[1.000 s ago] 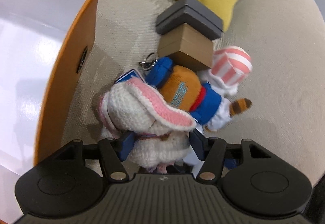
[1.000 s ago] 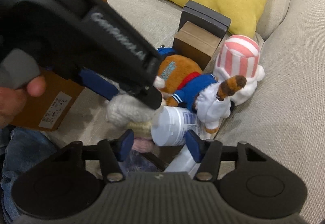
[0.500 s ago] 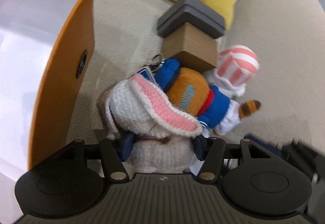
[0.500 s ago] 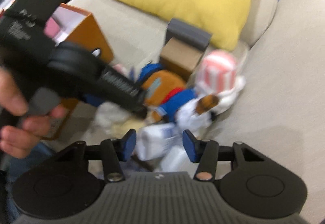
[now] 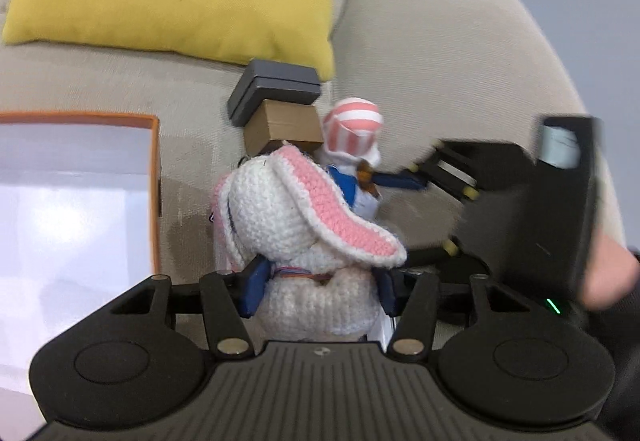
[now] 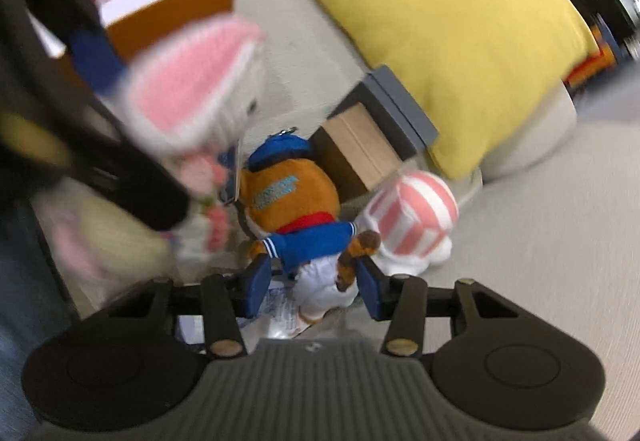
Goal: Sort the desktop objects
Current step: 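Grasp the white knitted bunny with the left tool while the right tool grasps the sailor bear plush, then carry the bunny and sailor bear plush over the orange box with both tools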
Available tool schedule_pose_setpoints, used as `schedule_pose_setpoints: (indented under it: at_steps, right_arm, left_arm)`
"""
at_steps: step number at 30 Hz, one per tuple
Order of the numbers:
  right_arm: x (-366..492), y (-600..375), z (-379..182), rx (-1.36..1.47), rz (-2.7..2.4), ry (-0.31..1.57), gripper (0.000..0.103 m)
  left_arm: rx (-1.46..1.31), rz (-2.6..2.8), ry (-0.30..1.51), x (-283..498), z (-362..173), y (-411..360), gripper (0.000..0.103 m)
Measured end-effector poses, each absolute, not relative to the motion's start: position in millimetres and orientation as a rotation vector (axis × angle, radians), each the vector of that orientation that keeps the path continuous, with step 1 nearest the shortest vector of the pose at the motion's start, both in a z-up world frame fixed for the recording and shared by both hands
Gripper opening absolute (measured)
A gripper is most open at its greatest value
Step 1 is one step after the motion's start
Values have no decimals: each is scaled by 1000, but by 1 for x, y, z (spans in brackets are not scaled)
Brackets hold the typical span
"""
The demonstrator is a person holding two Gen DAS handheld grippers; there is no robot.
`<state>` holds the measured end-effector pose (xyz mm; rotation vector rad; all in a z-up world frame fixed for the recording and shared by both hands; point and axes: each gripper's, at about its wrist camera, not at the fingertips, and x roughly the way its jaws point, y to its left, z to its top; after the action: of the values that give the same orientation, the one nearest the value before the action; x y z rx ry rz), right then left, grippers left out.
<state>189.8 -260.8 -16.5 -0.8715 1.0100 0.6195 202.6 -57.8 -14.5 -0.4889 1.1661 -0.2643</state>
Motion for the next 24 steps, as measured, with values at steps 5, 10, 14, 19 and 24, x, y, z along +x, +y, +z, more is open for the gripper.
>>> schedule_pose_setpoints:
  at_steps: [5, 10, 14, 19, 24]
  right_arm:
    - [188, -257, -24, -968, 632, 992, 55]
    - [189, -249, -47, -1101, 619, 984, 56]
    - [191, -242, -66, -1165, 612, 966, 55]
    - [193, -239, -59, -1115, 595, 982, 46]
    - [189, -240, -21, -912, 599, 1033, 44]
  left_arm:
    - [-475, -354, 1140, 180, 9, -41, 63]
    - [-483, -393, 1102, 163, 25, -22, 63]
    - [-486, -374, 1084, 150, 39, -4, 63]
    - [-448, -353, 1059, 136, 56, 19, 63]
    - [-366, -324, 1073, 128, 50, 47, 63]
